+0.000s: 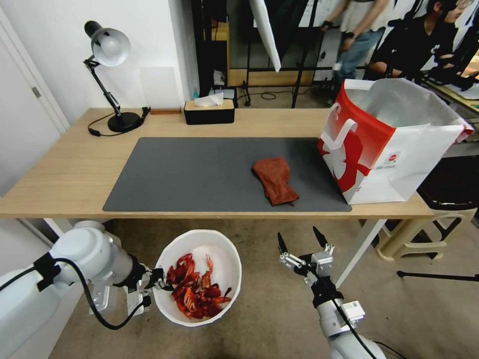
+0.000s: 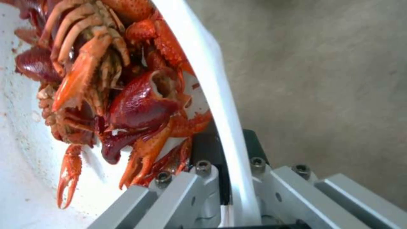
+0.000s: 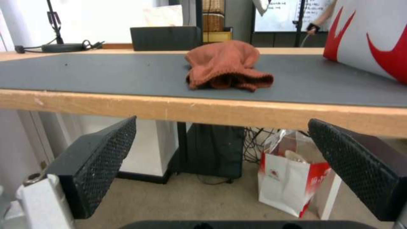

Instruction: Sweep shrimp from table into container with towel, then put container into takeout bag.

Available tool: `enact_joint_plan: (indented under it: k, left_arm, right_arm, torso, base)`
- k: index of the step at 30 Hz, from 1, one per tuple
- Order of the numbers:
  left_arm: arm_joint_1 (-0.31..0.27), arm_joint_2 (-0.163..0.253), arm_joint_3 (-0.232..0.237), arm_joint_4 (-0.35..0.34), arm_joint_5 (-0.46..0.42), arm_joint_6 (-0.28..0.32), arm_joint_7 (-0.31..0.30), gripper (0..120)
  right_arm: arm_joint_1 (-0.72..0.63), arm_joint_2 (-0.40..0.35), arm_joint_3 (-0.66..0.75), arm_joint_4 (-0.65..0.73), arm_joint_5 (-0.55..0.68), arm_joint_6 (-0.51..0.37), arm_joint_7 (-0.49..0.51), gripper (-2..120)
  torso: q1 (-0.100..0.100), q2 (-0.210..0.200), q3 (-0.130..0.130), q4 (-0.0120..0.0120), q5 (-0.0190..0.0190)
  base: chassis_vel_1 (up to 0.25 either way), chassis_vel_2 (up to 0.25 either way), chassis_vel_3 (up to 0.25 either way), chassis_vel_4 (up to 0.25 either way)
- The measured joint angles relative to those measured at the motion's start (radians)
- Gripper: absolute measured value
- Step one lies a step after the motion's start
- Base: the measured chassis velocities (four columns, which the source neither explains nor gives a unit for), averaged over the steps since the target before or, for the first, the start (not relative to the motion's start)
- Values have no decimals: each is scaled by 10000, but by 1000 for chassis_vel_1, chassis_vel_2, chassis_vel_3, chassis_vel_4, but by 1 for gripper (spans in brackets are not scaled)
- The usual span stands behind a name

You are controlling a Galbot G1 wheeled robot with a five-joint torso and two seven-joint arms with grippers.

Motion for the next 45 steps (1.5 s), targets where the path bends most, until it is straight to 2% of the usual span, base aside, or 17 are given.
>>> enact_joint_plan:
  k: [7,10,15,22,23,26,27,28,31,32,35,36,39,40,42,43,45]
  left_arm:
    - [-273,357,-798,-842,-1401,528,249,0]
    - [-778,581,-1282,-904,-2401,1129,216,0]
    - [-1682,614,-1092,-511,-2947,1597,-2,0]
    - [-3623,374,-196,679,-3459,1975,-177,0]
    - [-3623,374,-196,679,-3459,1975,-177,0]
    - [-4854,84,683,1346,-3439,1961,-184,0]
    - [-4854,84,683,1346,-3439,1961,-184,0]
    - [-5228,-43,1002,1526,-3415,1951,-184,0]
    - [-6483,-734,2177,2093,-3229,1955,-165,0]
    - [-6483,-734,2177,2093,-3229,1955,-165,0]
    - [-7512,-1393,3112,2722,-3092,1952,-138,0]
    - [-7512,-1393,3112,2722,-3092,1952,-138,0]
    - [-8589,-2255,3760,3569,-2911,1953,-138,0]
    - [-8589,-2255,3760,3569,-2911,1953,-138,0]
    - [-9259,-2870,4120,4215,-2737,1940,-137,0]
    - [-9259,-2870,4120,4215,-2737,1940,-137,0]
    - [-9878,-3497,4463,4948,-2546,1841,-133,0]
  right_arm:
    - [13,164,-121,-138,-166,59,17,100]
    - [73,162,-221,-150,-218,59,22,100]
    - [72,156,-285,-169,-281,54,22,100]
    - [121,240,-350,-143,-375,8,20,100]
    - [121,240,-350,-143,-375,8,20,100]
    - [133,311,-372,-150,-461,-1,-5,100]
    - [133,311,-372,-150,-461,-1,-5,100]
    - [132,337,-377,-160,-486,-1,-22,100]
    - [134,431,-383,-197,-527,-1,-41,100]
    - [134,431,-383,-197,-527,-1,-41,100]
    - [147,480,-379,-210,-568,-2,-42,100]
    - [147,480,-379,-210,-568,-2,-42,100]
    - [117,534,-375,-203,-623,-10,-42,100]
    - [117,534,-375,-203,-623,-10,-42,100]
    - [47,586,-366,-202,-683,-7,-43,100]
    - [47,586,-366,-202,-683,-7,-43,100]
    - [-28,655,-359,-236,-761,16,-48,100]
  torso:
    - [1,0,1,0,1]
    - [1,0,1,2,0]
    - [1,0,1,-1,-2]
    - [3,0,2,-1,0]
    - [3,0,2,-1,0]
    - [3,0,2,0,-1]
    - [3,0,2,0,-1]
    - [3,0,2,-1,0]
    - [3,0,2,-2,1]
    - [3,0,2,-2,1]
    - [3,0,3,-4,-4]
    - [3,0,3,-4,-4]
    - [3,0,3,1,0]
    - [3,0,3,1,0]
    - [3,0,3,-2,3]
    - [3,0,3,-2,3]
    - [3,-1,3,0,1]
  base:
    - [0,0,0,0]
    - [0,0,0,0]
    - [0,0,0,0]
    - [0,0,0,0]
    - [0,0,0,0]
    - [0,0,0,0]
    - [0,0,0,0]
    - [0,0,0,0]
    - [0,0,0,0]
    - [0,0,0,0]
    - [0,0,0,0]
    - [0,0,0,0]
    - [0,0,0,0]
    - [0,0,0,0]
    - [0,0,0,0]
    - [0,0,0,0]
    - [0,0,0,0]
